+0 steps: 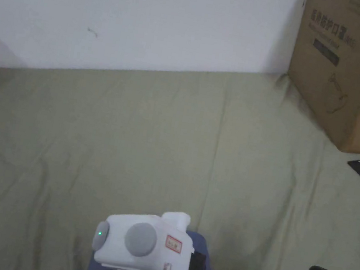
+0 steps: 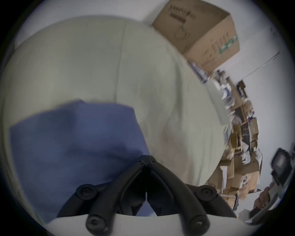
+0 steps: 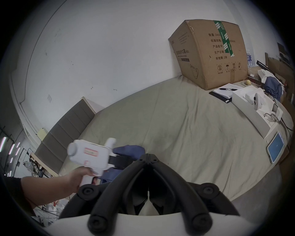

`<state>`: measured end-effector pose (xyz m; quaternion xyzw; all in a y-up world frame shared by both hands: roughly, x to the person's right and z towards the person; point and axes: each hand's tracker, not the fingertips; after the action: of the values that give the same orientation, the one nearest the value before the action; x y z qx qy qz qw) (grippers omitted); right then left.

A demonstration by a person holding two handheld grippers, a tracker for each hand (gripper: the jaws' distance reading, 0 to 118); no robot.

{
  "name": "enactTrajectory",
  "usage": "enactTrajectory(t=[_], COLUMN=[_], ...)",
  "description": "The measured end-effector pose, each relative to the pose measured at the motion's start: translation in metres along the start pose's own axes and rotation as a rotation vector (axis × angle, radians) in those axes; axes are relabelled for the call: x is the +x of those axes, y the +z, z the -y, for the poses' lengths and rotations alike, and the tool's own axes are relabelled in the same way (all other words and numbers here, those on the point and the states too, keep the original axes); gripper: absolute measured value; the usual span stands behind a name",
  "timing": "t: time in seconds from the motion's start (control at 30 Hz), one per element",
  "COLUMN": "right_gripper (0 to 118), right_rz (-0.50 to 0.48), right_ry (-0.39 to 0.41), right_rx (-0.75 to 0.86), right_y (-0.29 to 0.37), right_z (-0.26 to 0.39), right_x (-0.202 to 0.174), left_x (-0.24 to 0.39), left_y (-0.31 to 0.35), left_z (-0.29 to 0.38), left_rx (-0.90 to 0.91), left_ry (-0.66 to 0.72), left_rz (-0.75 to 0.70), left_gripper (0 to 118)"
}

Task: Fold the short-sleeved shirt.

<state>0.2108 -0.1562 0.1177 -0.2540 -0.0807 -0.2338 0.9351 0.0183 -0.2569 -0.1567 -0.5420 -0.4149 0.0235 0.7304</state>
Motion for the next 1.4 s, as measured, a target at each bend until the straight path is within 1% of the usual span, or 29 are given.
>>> enactTrajectory(t=[0.07,0.13,0.2,0.27,0.33,0.37,0.4,0.43,0.47,0.5,0.53,0.6,0.63,0.67,0.7,0.77,0.8,0.87,0.93,1.03,1.1,1.17,1.2,1.23,1.27,1.3,1.37,1.4], right_gripper=[0,0,0,0,0,0,0,0,0,0,0,0,0,0,0,0,0,0,0,0,0,0,0,0,0,0,0,0], right_rz=[-0.014,-0.014,-0.033,-0.062,-0.079,-0.067,-0.075,-0.13,-0.153,-0.1,-0.026,0.117,0.151,0.176,0.21,0.201,0.199,0.215,0.256,0.235,0.236,0.203,0.16,0.116,0.087,0.039,-0.056,-0.067], right_ry=[0.031,0.086,0.118,0.139,0.178,0.197,0.204,0.209,0.217,0.245,0.289,0.388,0.423,0.422,0.388,0.325,0.315,0.323,0.354,0.353,0.353,0.368,0.385,0.402,0.411,0.406,0.341,0.304], right_rx=[0.018,0.056,0.102,0.168,0.266,0.318,0.408,0.504,0.581,0.668,0.738,0.807,0.807,0.776,0.732,0.721,0.729,0.723,0.716,0.726,0.727,0.705,0.655,0.572,0.477,0.321,-0.024,-0.191], right_y=[0.01,0.021,0.033,0.046,0.057,0.063,0.07,0.078,0.083,0.088,0.09,0.079,0.072,0.069,0.068,0.066,0.068,0.068,0.069,0.073,0.074,0.071,0.064,0.051,0.037,0.013,-0.046,-0.078], right_z=[-0.007,-0.016,-0.024,-0.028,-0.028,-0.027,-0.022,-0.016,-0.011,-0.004,0.003,0.016,0.022,0.024,0.025,0.028,0.031,0.03,0.029,0.027,0.023,0.012,0.003,-0.007,-0.015,-0.025,-0.035,-0.034], right_x=[-0.009,-0.021,-0.033,-0.046,-0.062,-0.07,-0.077,-0.081,-0.084,-0.091,-0.098,-0.105,-0.105,-0.105,-0.106,-0.101,-0.1,-0.096,-0.098,-0.098,-0.101,-0.104,-0.107,-0.11,-0.113,-0.113,-0.106,-0.099], left_x=[0.003,0.007,0.014,0.024,0.04,0.044,0.048,0.049,0.049,0.048,0.05,0.052,0.049,0.048,0.046,0.041,0.04,0.037,0.034,0.03,0.026,0.019,0.011,0.003,-0.004,-0.012,-0.025,-0.033], left_y=[0.053,0.12,0.178,0.227,0.263,0.272,0.283,0.292,0.296,0.296,0.291,0.279,0.269,0.265,0.263,0.259,0.257,0.256,0.258,0.258,0.264,0.274,0.279,0.283,0.284,0.285,0.278,0.274], left_z=[0.003,0.011,0.028,0.047,0.076,0.086,0.097,0.107,0.117,0.129,0.144,0.163,0.168,0.172,0.174,0.175,0.176,0.178,0.176,0.17,0.166,0.162,0.157,0.151,0.146,0.144,0.145,0.148], left_rx=[0.132,0.305,0.494,0.678,0.868,0.939,1.001,1.044,1.083,1.168,1.237,1.291,1.28,1.255,1.211,1.161,1.162,1.169,1.17,1.164,1.152,1.125,1.087,1.015,0.947,0.871,0.805,0.788], left_ry=[-0.04,-0.079,-0.104,-0.165,-0.216,-0.23,-0.234,-0.239,-0.251,-0.297,-0.362,-0.446,-0.437,-0.404,-0.357,-0.31,-0.29,-0.25,-0.203,-0.181,-0.171,-0.176,-0.193,-0.21,-0.21,-0.2,-0.136,-0.095], left_rz=[-0.018,-0.086,-0.2,-0.343,-0.547,-0.612,-0.645,-0.634,-0.596,-0.578,-0.61,-0.714,-0.741,-0.724,-0.702,-0.656,-0.674,-0.675,-0.66,-0.669,-0.669,-0.61,-0.552,-0.498,-0.475,-0.459,-0.467,-0.442], left_gripper=[0,0,0,0,0,0,0,0,0,0,0,0,0,0,0,0,0,0,0,0,0,0,0,0,0,0,0,0])
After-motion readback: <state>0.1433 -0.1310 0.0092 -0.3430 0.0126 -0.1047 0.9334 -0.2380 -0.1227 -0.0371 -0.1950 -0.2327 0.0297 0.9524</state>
